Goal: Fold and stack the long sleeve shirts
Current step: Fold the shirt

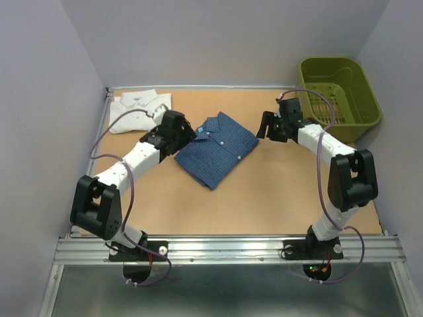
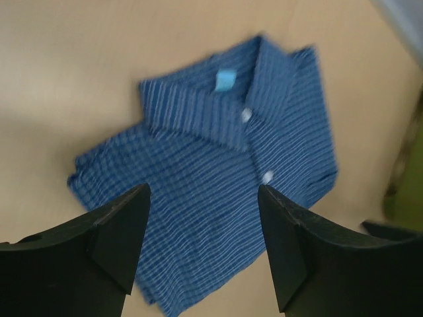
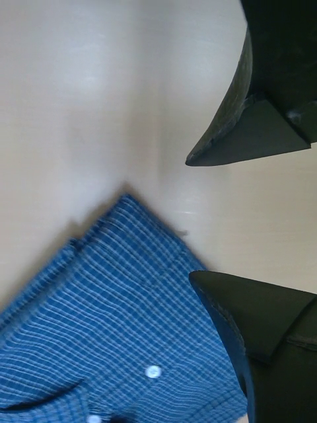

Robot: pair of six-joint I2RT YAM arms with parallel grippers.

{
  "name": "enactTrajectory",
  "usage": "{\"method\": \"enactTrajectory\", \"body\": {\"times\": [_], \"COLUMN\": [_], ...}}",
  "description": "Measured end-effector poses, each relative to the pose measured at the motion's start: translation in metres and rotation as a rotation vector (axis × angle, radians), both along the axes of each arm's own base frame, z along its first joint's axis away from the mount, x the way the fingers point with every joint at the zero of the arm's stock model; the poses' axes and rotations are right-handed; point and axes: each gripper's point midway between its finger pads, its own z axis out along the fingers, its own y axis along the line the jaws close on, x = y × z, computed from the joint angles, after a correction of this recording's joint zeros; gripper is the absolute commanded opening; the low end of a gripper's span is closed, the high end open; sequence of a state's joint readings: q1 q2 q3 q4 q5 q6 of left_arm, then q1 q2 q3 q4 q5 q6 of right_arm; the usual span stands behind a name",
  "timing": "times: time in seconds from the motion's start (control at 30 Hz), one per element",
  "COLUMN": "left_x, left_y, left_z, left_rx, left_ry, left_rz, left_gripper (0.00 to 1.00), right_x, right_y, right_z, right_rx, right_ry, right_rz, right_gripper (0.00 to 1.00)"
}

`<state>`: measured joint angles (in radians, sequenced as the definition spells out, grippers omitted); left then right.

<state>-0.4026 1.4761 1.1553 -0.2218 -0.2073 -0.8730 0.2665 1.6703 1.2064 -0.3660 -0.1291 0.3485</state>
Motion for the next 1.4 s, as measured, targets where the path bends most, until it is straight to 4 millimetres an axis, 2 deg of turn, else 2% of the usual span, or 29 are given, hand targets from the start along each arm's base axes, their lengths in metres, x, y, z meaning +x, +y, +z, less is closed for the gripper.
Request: {"method": "enactTrajectory", "body": {"times": [0.07,0.13,0.17,0.23,0.33,0.43,0.5,0.53,0.6,0.67,0.77,0.9,1.03,1.13,1.17,1.27,1.33,1.4], "left_x": [-0.033,-0.056,-0.066,-0.079,-0.077,-0.071,-0.068,-0.064,-0.059,-0.044,-0.017,0.018,0.034,0.039,0.040,0.041,0.040,0.030], "left_y": [-0.013,-0.013,-0.011,-0.009,-0.012,-0.015,-0.017,-0.018,-0.016,-0.011,0.006,0.025,0.037,0.046,0.048,0.057,0.059,0.059], "left_z": [-0.050,-0.090,-0.107,-0.129,-0.133,-0.136,-0.141,-0.145,-0.150,-0.151,-0.150,-0.146,-0.141,-0.135,-0.134,-0.127,-0.115,-0.094], "left_rx": [0.015,0.032,0.041,0.046,0.036,0.030,0.035,0.038,0.045,0.049,0.062,0.112,0.180,0.211,0.217,0.216,0.194,0.147], "left_ry": [0.119,0.226,0.274,0.338,0.341,0.331,0.339,0.343,0.354,0.351,0.338,0.323,0.312,0.295,0.294,0.284,0.259,0.216], "left_rz": [-0.049,-0.065,-0.064,-0.059,-0.055,-0.054,-0.055,-0.053,-0.047,-0.035,-0.005,0.000,-0.016,-0.014,-0.014,0.001,0.016,0.036], "left_gripper": [0.75,0.74,0.73,0.71,0.68,0.61,0.55,0.49,0.44,0.41,0.40,0.46,0.56,0.64,0.67,0.77,0.82,0.87], "right_x": [0.021,0.033,0.039,0.049,0.056,0.052,0.051,0.052,0.050,0.043,0.018,-0.027,-0.070,-0.096,-0.102,-0.111,-0.118,-0.123], "right_y": [-0.007,-0.010,-0.010,-0.007,0.003,0.011,0.017,0.018,0.021,0.023,0.026,0.031,0.039,0.046,0.049,0.061,0.070,0.073], "right_z": [-0.003,-0.009,-0.013,-0.021,-0.039,-0.066,-0.072,-0.072,-0.073,-0.079,-0.083,-0.084,-0.080,-0.069,-0.064,-0.052,-0.049,-0.046], "right_rx": [0.018,0.032,0.042,0.057,0.087,0.113,0.138,0.144,0.156,0.180,0.222,0.267,0.298,0.330,0.342,0.365,0.374,0.379], "right_ry": [0.000,0.009,0.014,0.026,0.054,0.114,0.124,0.123,0.121,0.123,0.143,0.197,0.243,0.249,0.247,0.233,0.229,0.227], "right_rz": [-0.028,-0.035,-0.033,-0.022,0.016,0.051,0.073,0.078,0.096,0.105,0.122,0.114,0.091,0.057,0.051,0.046,0.055,0.055], "right_gripper": [0.69,0.69,0.68,0.68,0.64,0.54,0.43,0.33,0.23,0.15,0.11,0.11,0.20,0.38,0.48,0.62,0.70,0.76]}}
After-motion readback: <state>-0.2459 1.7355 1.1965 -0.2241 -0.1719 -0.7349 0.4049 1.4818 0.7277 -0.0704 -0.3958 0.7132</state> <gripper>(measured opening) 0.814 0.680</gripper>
